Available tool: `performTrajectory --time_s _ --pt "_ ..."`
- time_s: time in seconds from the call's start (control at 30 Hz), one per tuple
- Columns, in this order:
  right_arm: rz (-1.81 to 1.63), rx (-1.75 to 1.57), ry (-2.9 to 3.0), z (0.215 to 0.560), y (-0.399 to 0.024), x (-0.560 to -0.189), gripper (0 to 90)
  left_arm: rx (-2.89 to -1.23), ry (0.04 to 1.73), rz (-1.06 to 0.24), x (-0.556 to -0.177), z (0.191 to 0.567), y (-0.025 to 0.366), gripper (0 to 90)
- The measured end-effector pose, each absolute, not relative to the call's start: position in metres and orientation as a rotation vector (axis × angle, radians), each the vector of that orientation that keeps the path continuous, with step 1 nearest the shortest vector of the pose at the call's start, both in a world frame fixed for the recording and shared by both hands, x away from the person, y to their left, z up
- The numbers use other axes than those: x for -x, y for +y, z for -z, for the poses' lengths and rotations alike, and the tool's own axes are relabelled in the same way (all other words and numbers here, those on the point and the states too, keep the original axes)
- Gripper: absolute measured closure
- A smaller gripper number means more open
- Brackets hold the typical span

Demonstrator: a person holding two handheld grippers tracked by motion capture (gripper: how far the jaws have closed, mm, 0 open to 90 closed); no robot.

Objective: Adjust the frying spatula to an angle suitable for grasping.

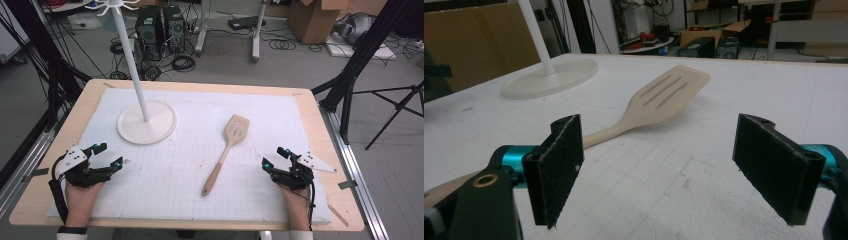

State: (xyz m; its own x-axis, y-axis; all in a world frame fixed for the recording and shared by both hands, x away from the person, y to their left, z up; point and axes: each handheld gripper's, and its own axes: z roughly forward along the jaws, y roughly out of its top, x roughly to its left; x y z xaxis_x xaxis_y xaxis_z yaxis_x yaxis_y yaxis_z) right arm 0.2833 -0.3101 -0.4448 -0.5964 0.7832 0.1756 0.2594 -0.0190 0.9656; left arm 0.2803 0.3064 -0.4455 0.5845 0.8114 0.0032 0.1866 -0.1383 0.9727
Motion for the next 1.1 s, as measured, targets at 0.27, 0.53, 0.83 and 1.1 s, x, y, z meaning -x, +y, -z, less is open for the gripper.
performTrajectory --time_s 0.27,0.53,0.83,1.1 --pt "-1.664 -1.083 1.828 0.445 -0.312 -0.285 19.2 -1.657 0.860 -0.690 -0.280 0.445 0.305 18.8" --pt "-1.648 -1.088 1.834 0.445 -0.311 -0.284 19.5 -1.640 0.831 -0.694 -0.277 0.433 0.293 18.8" --pt "-1.649 -1.090 1.833 0.445 -0.311 -0.284 19.5 -1.621 0.750 -0.689 -0.274 0.416 0.252 18.8" --pt "-1.603 -1.087 1.849 0.445 -0.307 -0.285 19.5 -1.599 0.721 -0.628 -0.281 0.405 0.215 19.0"
